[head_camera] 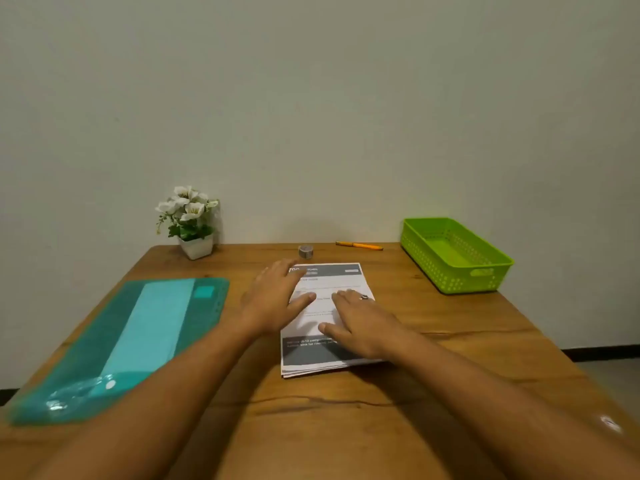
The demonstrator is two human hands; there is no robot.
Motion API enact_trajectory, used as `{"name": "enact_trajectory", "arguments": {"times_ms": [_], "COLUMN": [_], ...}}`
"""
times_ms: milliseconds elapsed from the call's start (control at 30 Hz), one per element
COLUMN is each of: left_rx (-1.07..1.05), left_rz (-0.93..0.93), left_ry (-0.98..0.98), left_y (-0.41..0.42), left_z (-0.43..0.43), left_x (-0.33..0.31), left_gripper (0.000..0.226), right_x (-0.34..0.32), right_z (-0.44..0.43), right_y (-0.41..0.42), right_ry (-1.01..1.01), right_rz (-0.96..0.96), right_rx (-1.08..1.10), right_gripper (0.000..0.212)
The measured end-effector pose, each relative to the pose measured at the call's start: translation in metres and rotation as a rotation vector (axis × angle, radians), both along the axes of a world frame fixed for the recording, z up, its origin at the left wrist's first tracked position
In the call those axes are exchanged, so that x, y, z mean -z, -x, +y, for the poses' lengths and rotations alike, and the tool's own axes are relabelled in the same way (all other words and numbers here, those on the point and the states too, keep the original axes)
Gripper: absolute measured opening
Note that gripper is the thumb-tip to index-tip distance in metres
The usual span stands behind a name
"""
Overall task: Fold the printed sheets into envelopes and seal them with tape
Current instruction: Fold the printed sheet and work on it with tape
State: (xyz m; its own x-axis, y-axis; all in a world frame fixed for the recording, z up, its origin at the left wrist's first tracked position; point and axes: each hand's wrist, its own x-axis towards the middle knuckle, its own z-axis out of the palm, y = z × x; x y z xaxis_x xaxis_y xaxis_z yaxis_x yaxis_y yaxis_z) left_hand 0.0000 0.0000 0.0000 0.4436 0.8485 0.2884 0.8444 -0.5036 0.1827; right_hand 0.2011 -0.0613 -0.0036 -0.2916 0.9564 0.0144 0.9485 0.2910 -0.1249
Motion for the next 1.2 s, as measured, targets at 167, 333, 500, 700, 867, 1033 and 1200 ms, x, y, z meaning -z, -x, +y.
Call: {"name": "enact_trajectory", "arguments": {"times_ms": [167,333,500,700,867,1033,1200], "left_rx": [-0.052,-0.034,-0.05,-0.057,-0.052,-0.083,-0.062], "left_rz": [0.08,0.14,0.187,0.225,0.219,0.205,0.24], "left_ry": [0.242,0.283,0.313,0.241,0.215,0.237,0.27], "left_y": [-0.01,-0.014,-0.011,-0.013,-0.013,-0.017,-0.035], "left_z": [0.024,0.051,0.078,0.08,0.079,0.079,0.09], "left_x": [0.028,0.047,0.069,0.079,0.084,0.084,0.079], "left_gripper": [0.064,0.061,0.067,0.065,0.072,0.072,0.073], "right_x": [0.026,0.04,0.037,0.06,0.068,0.075,0.079], "right_z": [0.013,0.028,0.047,0.072,0.119,0.147,0.146], "right_y": [-0.004,-0.008,-0.009,-0.001,-0.041,-0.065,-0.066], "right_ry": [0.063,-0.031,-0.103,0.037,0.105,0.105,0.07], "right_rz": [-0.002,-0.148,-0.147,0.007,-0.02,-0.068,-0.049], "right_rx": [0.03,-0.04,-0.076,-0.197,-0.088,0.07,0.055], "right_gripper": [0.062,0.068,0.068,0.094,0.103,0.104,0.104]}}
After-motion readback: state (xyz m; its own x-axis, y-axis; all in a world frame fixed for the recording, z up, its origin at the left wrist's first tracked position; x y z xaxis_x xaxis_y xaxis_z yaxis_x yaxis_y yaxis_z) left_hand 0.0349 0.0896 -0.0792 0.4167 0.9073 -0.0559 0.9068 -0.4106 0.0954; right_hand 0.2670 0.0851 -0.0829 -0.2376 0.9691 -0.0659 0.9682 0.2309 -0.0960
